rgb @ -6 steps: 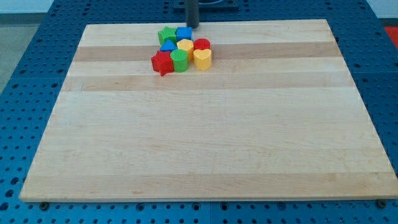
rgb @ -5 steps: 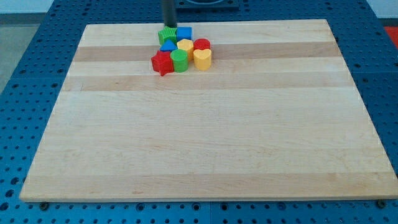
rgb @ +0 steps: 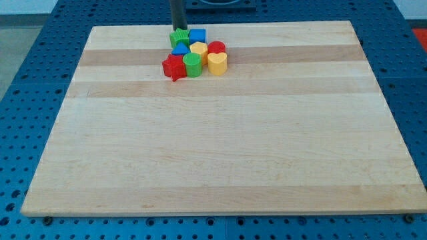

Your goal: Slide the red star to the bottom right of the triangle

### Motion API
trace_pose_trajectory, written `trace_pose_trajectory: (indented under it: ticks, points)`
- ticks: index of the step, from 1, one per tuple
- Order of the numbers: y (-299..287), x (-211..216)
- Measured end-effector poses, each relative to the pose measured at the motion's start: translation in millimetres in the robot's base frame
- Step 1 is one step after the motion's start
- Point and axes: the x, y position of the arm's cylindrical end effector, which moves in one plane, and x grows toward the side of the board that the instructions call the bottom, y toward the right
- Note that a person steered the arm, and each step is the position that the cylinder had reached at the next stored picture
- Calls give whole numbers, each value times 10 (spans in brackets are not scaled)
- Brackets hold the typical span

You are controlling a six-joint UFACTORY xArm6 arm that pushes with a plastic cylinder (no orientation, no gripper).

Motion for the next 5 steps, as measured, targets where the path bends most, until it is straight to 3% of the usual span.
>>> trace_pose_trajectory:
  ticks: [3,5]
  points:
    - [-73,1434]
    - [-481,2042]
